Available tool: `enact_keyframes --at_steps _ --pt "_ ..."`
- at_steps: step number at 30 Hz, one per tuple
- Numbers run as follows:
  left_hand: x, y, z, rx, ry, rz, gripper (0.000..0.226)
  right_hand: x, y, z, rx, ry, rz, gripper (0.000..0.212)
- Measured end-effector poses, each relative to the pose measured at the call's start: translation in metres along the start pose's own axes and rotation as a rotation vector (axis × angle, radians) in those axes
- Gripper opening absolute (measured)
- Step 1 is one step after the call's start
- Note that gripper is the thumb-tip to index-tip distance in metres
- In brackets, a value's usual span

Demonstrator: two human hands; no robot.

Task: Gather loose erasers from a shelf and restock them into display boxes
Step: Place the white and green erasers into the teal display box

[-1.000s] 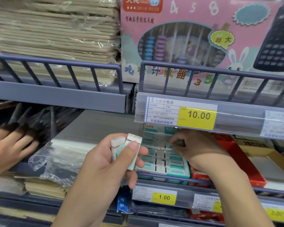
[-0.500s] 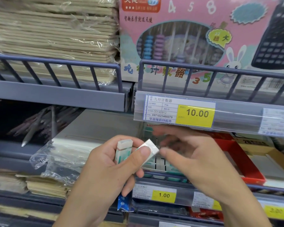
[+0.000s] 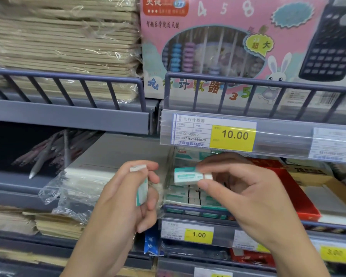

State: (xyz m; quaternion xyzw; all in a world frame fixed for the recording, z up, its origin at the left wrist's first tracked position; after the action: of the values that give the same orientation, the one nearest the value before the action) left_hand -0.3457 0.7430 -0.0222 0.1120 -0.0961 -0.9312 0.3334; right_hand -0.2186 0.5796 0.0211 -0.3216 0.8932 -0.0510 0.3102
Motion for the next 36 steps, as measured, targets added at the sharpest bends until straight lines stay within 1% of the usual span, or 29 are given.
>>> enact_keyframes --at_steps 2,3,4,6,8,10,13,16,20,23,29,33,34,36 --pt "0.001 -0.001 0.001 -0.002 0.012 -0.007 0.019 -0.003 -0.009 0.008 0.061 0.074 0.075 0.01" --pt "0.002 -0.001 0.002 -0.012 0.018 -0.015 0.015 -0.006 -0.012 0.013 0.098 0.111 0.093 0.009" --pt "0.003 -0.001 0.003 -0.033 0.026 -0.025 0.015 -0.009 -0.013 0.018 0.146 0.147 0.095 0.011" --pt "0.005 -0.001 0.004 -0.076 0.039 -0.032 0.022 -0.016 -0.008 0.028 0.231 0.218 0.059 0.01" --pt "0.005 -0.002 0.004 -0.085 0.051 -0.027 0.02 -0.022 0.001 0.035 0.3 0.25 0.0 0.007" --pt "0.004 -0.002 0.004 -0.077 0.062 -0.016 0.022 -0.027 0.011 0.038 0.404 0.245 -0.049 0.006" --pt "0.003 -0.004 0.005 -0.07 0.085 0.007 0.038 -0.035 0.025 0.041 0.505 0.253 -0.129 0.01" --pt "0.003 -0.005 0.006 -0.065 0.104 0.014 0.039 -0.041 0.036 0.041 0.555 0.239 -0.18 0.011" --pt "0.002 -0.009 0.002 -0.06 0.087 0.005 0.023 -0.044 0.044 0.041 0.607 0.236 -0.179 0.011" --pt "0.001 -0.011 -0.001 -0.096 0.07 -0.007 0.012 -0.047 0.046 0.044 0.637 0.252 -0.234 0.011" --pt "0.001 -0.01 -0.002 -0.177 0.059 -0.049 0.02 -0.046 0.052 0.051 0.719 0.298 -0.343 0.015" --pt "0.002 -0.007 0.002 -0.17 0.098 -0.043 0.018 -0.044 0.051 0.047 0.719 0.28 -0.376 0.017" --pt "0.003 -0.006 0.003 -0.169 0.105 -0.047 0.018 -0.042 0.049 0.044 0.708 0.256 -0.372 0.021" --pt "0.004 -0.004 0.004 -0.176 0.122 -0.051 0.018 -0.036 0.041 0.031 0.55 0.195 -0.299 0.024"
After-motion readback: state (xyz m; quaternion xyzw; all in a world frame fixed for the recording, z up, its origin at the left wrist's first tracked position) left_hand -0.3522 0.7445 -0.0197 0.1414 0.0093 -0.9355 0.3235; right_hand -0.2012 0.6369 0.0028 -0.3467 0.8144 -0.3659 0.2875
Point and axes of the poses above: each hand's wrist, its own x-axis away from the middle knuckle, its own y-axis out of the palm, z = x × y, the point moved 6 cm from there along -x, towards the middle knuckle, and after that the axes turned 7 degrees about -x, right-handed, at the moved point
